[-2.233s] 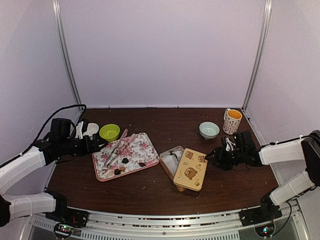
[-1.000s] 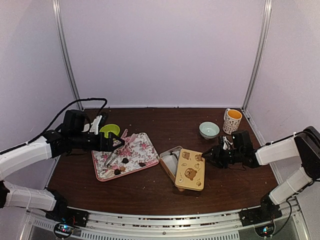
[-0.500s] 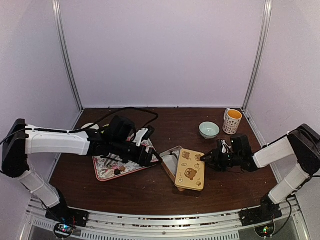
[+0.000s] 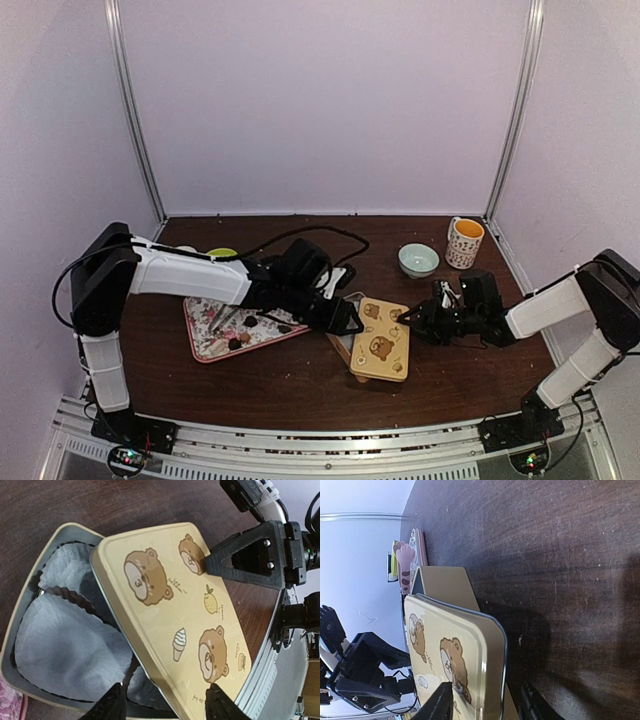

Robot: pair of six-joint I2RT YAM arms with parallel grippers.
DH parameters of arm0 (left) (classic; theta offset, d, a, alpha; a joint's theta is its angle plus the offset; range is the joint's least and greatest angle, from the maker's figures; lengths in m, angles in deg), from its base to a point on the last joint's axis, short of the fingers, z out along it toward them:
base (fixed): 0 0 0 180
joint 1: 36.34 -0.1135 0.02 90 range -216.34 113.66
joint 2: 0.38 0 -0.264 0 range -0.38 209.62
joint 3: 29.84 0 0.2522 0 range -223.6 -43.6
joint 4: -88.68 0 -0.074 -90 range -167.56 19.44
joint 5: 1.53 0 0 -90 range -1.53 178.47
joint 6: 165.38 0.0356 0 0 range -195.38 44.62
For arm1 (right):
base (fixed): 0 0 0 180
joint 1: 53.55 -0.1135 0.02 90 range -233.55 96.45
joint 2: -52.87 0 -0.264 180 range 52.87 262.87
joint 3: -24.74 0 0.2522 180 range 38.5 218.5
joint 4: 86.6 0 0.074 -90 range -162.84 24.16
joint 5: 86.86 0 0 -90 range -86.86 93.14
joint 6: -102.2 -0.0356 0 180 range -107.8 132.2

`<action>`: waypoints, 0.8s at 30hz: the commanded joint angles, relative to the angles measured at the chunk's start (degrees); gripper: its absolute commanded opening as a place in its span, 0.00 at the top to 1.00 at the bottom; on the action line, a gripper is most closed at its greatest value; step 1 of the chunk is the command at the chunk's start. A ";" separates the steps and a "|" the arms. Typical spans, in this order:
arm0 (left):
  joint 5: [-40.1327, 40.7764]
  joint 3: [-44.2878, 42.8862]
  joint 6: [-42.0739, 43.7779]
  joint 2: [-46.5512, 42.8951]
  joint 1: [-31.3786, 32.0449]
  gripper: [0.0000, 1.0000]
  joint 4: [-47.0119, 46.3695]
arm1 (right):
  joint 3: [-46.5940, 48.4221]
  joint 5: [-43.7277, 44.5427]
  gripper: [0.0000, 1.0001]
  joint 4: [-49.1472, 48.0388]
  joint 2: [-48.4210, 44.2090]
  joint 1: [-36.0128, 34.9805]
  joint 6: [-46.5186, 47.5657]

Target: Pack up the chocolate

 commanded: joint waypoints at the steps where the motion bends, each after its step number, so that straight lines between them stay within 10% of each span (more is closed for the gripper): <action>1: -2.63 -1.94 -1.02 1.39 -0.22 0.47 -1.46 | -1.32 0.16 0.54 -1.81 -1.78 -0.81 -0.79; 24: -5.44 -7.40 -1.60 8.14 -0.31 0.74 -0.80 | -6.18 2.81 0.52 -1.22 -8.66 -6.28 -3.55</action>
